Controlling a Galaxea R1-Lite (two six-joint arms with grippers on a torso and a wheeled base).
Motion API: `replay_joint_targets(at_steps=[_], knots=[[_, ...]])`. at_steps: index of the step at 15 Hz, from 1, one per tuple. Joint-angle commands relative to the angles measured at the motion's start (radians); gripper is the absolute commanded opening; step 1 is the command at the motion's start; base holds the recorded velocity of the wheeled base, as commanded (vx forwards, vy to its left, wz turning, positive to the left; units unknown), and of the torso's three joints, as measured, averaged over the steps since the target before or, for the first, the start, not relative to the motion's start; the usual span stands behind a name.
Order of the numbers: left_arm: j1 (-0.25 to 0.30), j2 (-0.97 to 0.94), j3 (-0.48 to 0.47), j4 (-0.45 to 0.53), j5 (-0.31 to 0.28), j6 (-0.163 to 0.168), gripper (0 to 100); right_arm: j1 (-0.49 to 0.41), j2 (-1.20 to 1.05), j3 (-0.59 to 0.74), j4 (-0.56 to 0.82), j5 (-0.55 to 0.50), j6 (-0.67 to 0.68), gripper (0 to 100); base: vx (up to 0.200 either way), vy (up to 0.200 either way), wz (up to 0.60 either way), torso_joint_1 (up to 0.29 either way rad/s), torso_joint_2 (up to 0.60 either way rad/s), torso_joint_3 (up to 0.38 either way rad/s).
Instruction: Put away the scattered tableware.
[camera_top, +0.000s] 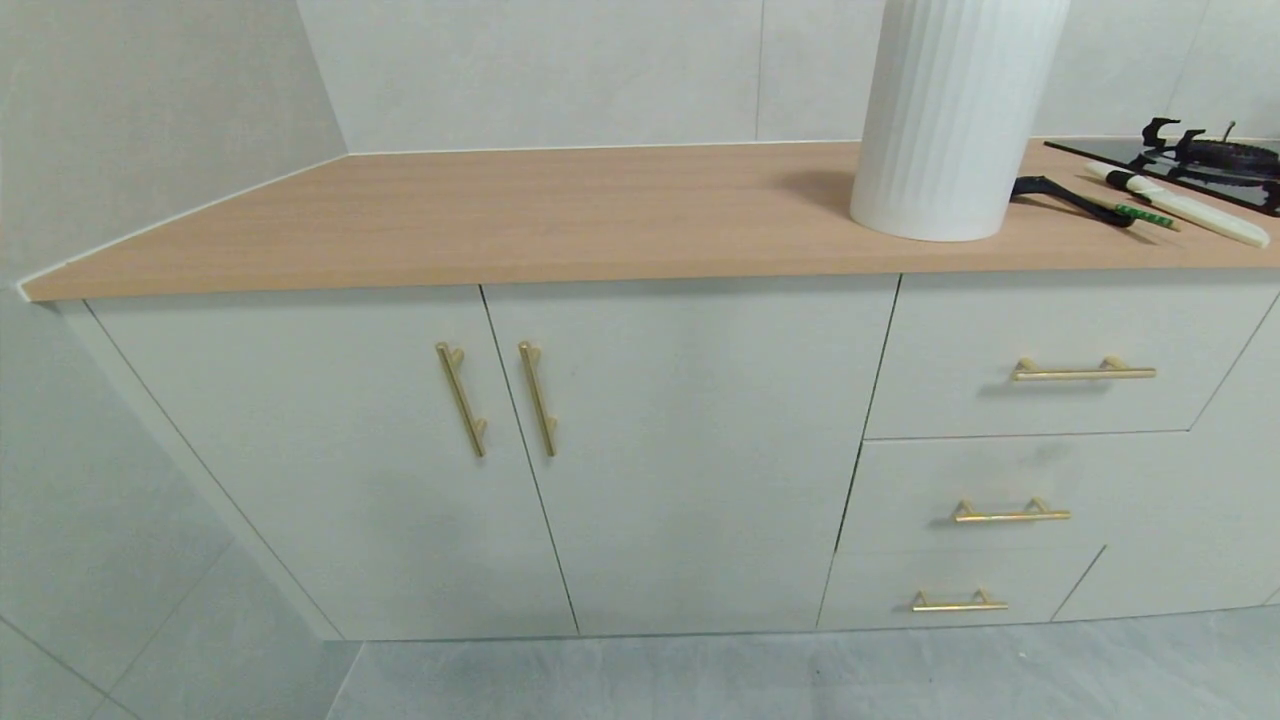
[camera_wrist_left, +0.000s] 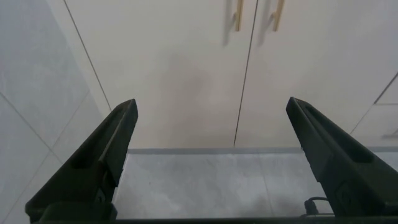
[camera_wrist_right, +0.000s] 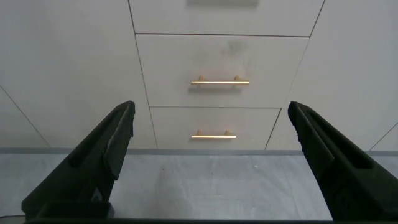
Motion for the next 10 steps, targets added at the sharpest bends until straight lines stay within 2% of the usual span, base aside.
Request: replay_joint_targets(at_steps=[1, 10], knots=[[0.0, 0.0, 0.0, 0.0, 0.0, 0.0, 100, 0.0, 0.002, 0.0, 0.0, 0.0, 0.0, 100, 0.0, -0.2, 0.0, 0.002, 0.01, 0.002], [-0.001, 0.0, 0.0, 0.0, 0.0, -0.002, 100, 0.0, 0.002, 0.0, 0.0, 0.0, 0.0, 100, 0.0, -0.2, 0.0, 0.003, 0.0, 0.003]])
